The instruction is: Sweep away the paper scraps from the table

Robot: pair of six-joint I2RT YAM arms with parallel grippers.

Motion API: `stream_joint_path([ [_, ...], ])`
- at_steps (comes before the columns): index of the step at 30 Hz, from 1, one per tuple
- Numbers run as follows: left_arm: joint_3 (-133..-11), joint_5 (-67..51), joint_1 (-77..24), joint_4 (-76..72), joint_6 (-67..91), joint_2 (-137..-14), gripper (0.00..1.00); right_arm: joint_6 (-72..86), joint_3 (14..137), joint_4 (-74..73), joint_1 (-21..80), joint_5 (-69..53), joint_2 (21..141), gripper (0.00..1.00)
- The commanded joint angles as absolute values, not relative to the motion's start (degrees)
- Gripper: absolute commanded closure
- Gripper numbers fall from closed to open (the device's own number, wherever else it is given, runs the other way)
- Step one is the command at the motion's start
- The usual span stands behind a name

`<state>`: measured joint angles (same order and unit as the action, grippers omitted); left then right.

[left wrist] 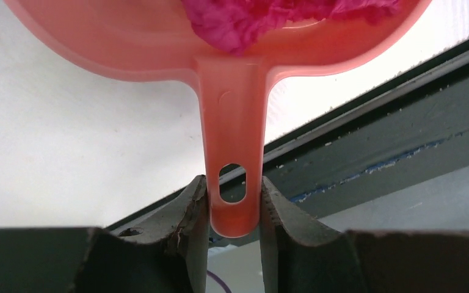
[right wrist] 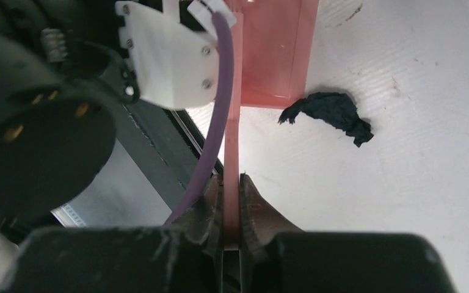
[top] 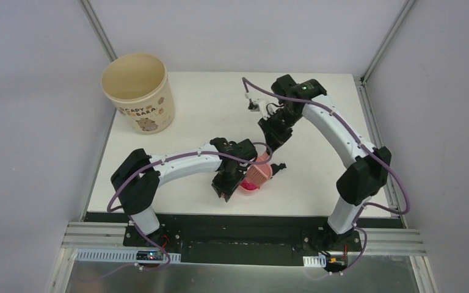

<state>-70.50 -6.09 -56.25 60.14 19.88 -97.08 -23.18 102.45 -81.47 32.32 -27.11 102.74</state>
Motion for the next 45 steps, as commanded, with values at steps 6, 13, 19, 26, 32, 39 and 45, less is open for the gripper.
stream_joint_path([
  [6, -63.04, -5.71, -57.86, 48.51, 22.12, -87.08, 1.00, -19.43, 106.38, -80.08, 22.58, -25.80, 93.06, 1.00],
  [13, -59.12, -5.40, -59.21, 47.41, 24.86, -77.95, 1.00, -20.04, 108.40, -77.38, 19.92, -15.36, 91.69, 1.00],
  [19, -61.76, -8.11, -60.15, 54.85, 28.83, -78.70, 1.00, -21.31, 103.57, -72.32, 19.54, 3.28, 90.88, 1.00],
  [26, -63.94, -6.80, -62.77, 58.18, 29.53, -86.18, 1.00, -21.02, 98.09, -69.93, 19.51, 7.37, 90.67, 1.00],
  [32, -68.00, -6.68, -64.52, 57.99, 28.43, -93.88, 1.00, -18.42, 94.59, -70.33, 19.71, 0.90, 92.03, 1.00],
  [39, -72.29, -8.79, -64.53, 55.75, 28.65, -99.77, 1.00, -15.84, 88.87, -72.05, 22.62, -17.43, 93.02, 1.00],
  [45, -73.00, -8.62, -64.61, 54.44, 28.06, -100.50, 1.00, -13.18, 91.31, -75.40, 23.67, -26.74, 91.79, 1.00],
])
